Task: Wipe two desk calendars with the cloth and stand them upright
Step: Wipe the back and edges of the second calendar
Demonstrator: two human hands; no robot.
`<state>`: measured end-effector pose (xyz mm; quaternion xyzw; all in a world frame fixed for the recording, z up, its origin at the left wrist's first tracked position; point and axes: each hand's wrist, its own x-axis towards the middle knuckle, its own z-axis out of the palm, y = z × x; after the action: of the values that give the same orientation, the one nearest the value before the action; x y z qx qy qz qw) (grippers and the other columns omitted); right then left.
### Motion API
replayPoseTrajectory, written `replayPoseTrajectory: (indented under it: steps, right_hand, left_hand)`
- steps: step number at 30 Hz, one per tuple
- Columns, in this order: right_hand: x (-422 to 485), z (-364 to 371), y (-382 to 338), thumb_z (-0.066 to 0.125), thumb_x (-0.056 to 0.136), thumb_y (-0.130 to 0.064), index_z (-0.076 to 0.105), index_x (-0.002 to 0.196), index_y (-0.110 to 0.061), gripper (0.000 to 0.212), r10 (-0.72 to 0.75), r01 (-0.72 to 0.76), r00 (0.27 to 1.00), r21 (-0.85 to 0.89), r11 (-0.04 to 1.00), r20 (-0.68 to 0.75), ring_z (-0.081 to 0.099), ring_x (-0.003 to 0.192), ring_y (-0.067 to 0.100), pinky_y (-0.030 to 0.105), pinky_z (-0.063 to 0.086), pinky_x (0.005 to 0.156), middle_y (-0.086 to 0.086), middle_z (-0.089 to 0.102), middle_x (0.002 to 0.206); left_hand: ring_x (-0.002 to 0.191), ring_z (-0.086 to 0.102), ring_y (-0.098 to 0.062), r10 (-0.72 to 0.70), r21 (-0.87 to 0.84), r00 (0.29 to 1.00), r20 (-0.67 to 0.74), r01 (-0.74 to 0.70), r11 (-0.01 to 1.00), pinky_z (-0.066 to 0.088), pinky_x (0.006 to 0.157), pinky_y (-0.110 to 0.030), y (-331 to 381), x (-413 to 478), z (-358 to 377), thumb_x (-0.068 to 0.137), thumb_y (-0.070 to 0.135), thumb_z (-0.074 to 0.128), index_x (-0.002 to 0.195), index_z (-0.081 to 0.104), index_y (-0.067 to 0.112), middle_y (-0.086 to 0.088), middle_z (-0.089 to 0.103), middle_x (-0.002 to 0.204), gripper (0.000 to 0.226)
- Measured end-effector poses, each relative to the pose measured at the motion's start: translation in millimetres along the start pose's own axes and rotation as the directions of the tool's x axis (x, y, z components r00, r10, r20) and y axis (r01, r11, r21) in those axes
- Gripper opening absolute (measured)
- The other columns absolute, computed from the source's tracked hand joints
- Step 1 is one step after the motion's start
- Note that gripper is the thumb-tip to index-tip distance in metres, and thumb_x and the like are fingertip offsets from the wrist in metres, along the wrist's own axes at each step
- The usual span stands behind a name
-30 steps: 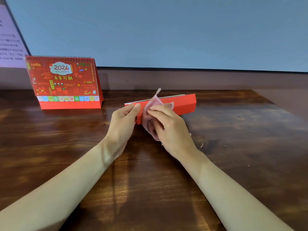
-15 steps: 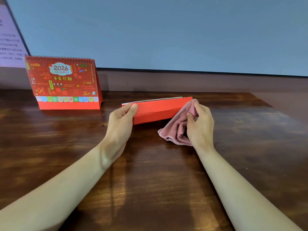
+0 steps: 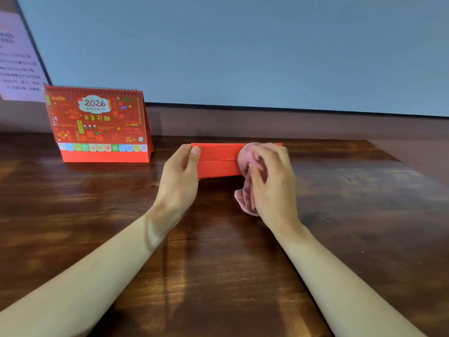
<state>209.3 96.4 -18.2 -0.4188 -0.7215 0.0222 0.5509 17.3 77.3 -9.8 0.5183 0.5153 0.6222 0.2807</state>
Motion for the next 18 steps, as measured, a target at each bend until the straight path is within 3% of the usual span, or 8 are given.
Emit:
replayPoseTrajectory:
  steps: [2,5,8,11,15,18]
  right_hand:
    - [-1.7,4.4,-2.9,0.056,0.105,-0.006,0.067,0.125,-0.014,0.025,-0.086,0.079,0.983,0.052,0.996,0.16,0.069,0.087,0.013,0.029,0.062,0.068,-0.006,0.054,0.134]
    - [1.0,3.3,6.3,0.056,0.1,-0.005,0.07,0.121,-0.014,0.026,-0.085,0.088,0.988,-0.01,0.996,0.132,0.065,0.098,0.01,0.025,0.058,0.081,-0.003,0.058,0.128]
    - [7.5,-9.7,24.4,0.058,0.098,-0.003,0.069,0.122,-0.017,0.03,0.23,-0.23,0.973,-0.045,0.972,0.012,0.065,0.107,0.01,0.016,0.05,0.09,-0.004,0.06,0.123]
    - [7.7,-16.7,36.9,0.054,0.101,-0.004,0.064,0.13,-0.017,0.033,0.381,-0.382,0.924,-0.026,0.924,-0.019,0.062,0.113,0.011,0.024,0.052,0.096,-0.003,0.062,0.126]
    - [8.7,-13.1,19.4,0.054,0.1,-0.003,0.064,0.128,-0.02,0.034,0.322,-0.319,0.946,0.077,0.945,-0.038,0.061,0.113,0.004,0.008,0.046,0.091,-0.006,0.063,0.126]
    - [9.2,-5.2,-2.1,0.054,0.1,0.001,0.068,0.121,-0.019,0.032,0.209,-0.201,0.977,0.156,0.967,-0.037,0.067,0.103,0.001,0.016,0.053,0.089,-0.007,0.067,0.115]
  left_hand:
    - [0.085,0.055,-0.018,0.051,0.047,0.999,0.01,-0.051,0.998,0.059,0.09,-0.059,1.7,-0.9,2.2,0.108,0.049,0.048,0.103,0.065,0.012,-0.011,0.061,0.088,0.041]
    - [0.073,0.045,-0.011,0.156,0.129,0.987,0.037,-0.159,0.979,0.046,0.068,-0.035,6.0,-4.3,2.2,0.114,0.034,0.047,0.097,0.062,0.007,0.001,0.054,0.078,0.035]
    - [0.06,0.033,-0.006,0.242,0.191,0.968,0.062,-0.25,0.949,0.031,0.056,-0.026,12.3,-10.7,-1.2,0.114,0.027,0.048,0.086,0.053,0.013,0.013,0.043,0.065,0.032]
    - [0.054,0.028,-0.01,0.338,0.266,0.935,0.104,-0.354,0.897,0.025,0.051,-0.02,14.6,-10.6,-4.3,0.113,0.02,0.049,0.088,0.05,0.018,0.01,0.037,0.058,0.026]
    - [0.055,0.026,-0.011,0.463,0.351,0.873,0.151,-0.485,0.801,0.025,0.052,-0.013,15.6,-8.1,-5.4,0.111,0.011,0.052,0.089,0.05,0.005,0.011,0.031,0.059,0.022]
    - [0.064,0.028,-0.014,0.537,0.417,0.818,0.206,-0.57,0.708,0.032,0.059,-0.017,10.3,-7.4,-4.4,0.109,0.007,0.055,0.089,0.051,0.006,0.016,0.035,0.065,0.02]
